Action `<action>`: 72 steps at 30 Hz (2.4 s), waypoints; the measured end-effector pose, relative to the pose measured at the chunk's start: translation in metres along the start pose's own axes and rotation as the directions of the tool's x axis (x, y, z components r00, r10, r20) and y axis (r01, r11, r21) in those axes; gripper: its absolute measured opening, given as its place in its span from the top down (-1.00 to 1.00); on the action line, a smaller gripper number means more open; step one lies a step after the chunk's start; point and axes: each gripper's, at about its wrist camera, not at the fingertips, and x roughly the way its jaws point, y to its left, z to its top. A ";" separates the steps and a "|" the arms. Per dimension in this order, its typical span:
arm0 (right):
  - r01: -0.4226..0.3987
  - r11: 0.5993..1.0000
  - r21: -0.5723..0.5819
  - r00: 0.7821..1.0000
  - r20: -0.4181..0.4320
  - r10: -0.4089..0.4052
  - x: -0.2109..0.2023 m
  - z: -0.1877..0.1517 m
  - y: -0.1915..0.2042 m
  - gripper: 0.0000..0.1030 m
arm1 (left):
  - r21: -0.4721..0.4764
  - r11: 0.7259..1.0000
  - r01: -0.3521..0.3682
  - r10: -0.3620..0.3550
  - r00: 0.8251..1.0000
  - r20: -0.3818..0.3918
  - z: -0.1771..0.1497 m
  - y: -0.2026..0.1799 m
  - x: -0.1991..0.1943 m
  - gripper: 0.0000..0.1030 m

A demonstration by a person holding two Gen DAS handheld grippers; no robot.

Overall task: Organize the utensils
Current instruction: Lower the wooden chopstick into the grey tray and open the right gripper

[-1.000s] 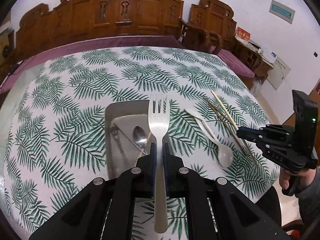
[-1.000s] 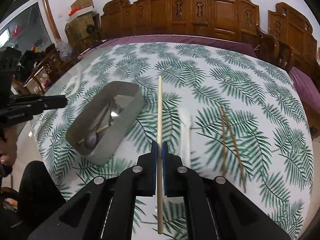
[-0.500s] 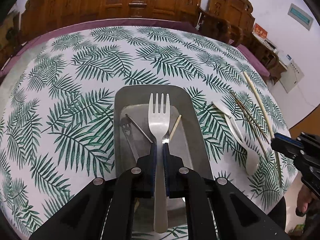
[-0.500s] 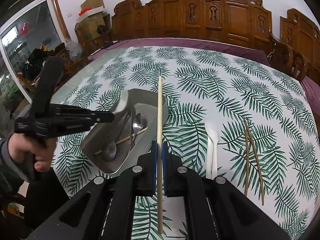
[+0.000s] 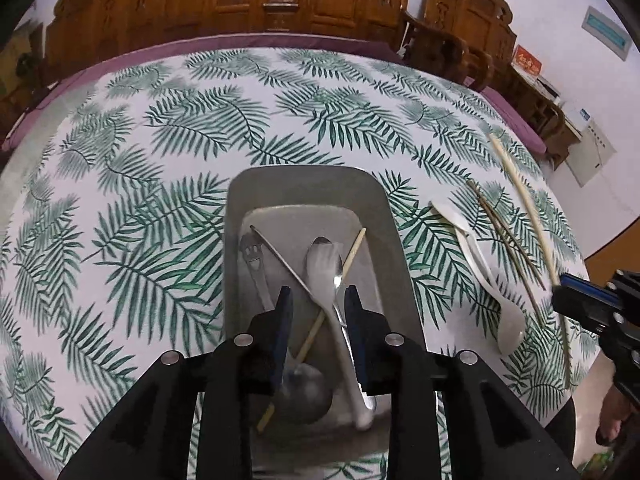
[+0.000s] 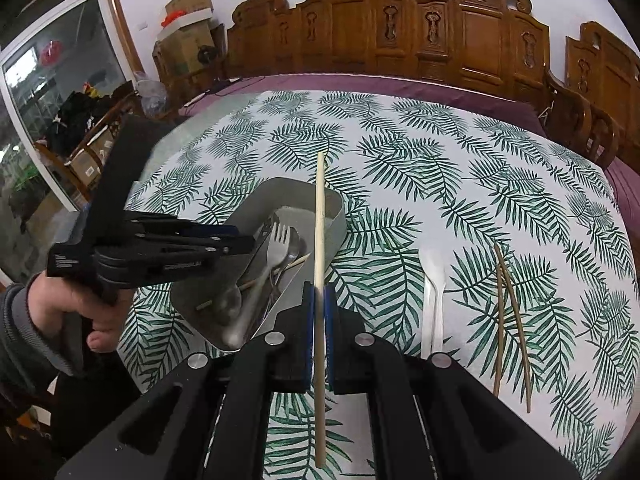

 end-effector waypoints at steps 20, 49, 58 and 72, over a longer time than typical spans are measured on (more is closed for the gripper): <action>0.016 1.000 0.024 0.999 0.051 -0.018 0.001 0.008 0.041 0.88 | 0.019 1.000 0.000 -0.004 0.985 0.171 -0.072 0.021 -0.121 0.49; 0.022 0.983 0.184 1.000 -0.023 -0.018 0.104 0.038 0.051 0.88 | -0.013 0.999 -0.035 0.038 0.957 0.288 -0.106 0.061 -0.154 -0.48; 0.024 0.979 0.201 0.998 -0.059 -0.012 0.127 0.033 0.057 0.87 | -0.005 0.999 -0.044 0.044 0.958 0.282 -0.108 0.057 -0.151 -0.48; 0.011 0.997 0.072 0.999 0.030 -0.013 0.050 0.004 0.046 0.80 | 0.072 0.996 -0.055 0.034 0.963 0.267 -0.117 0.022 -0.144 -0.48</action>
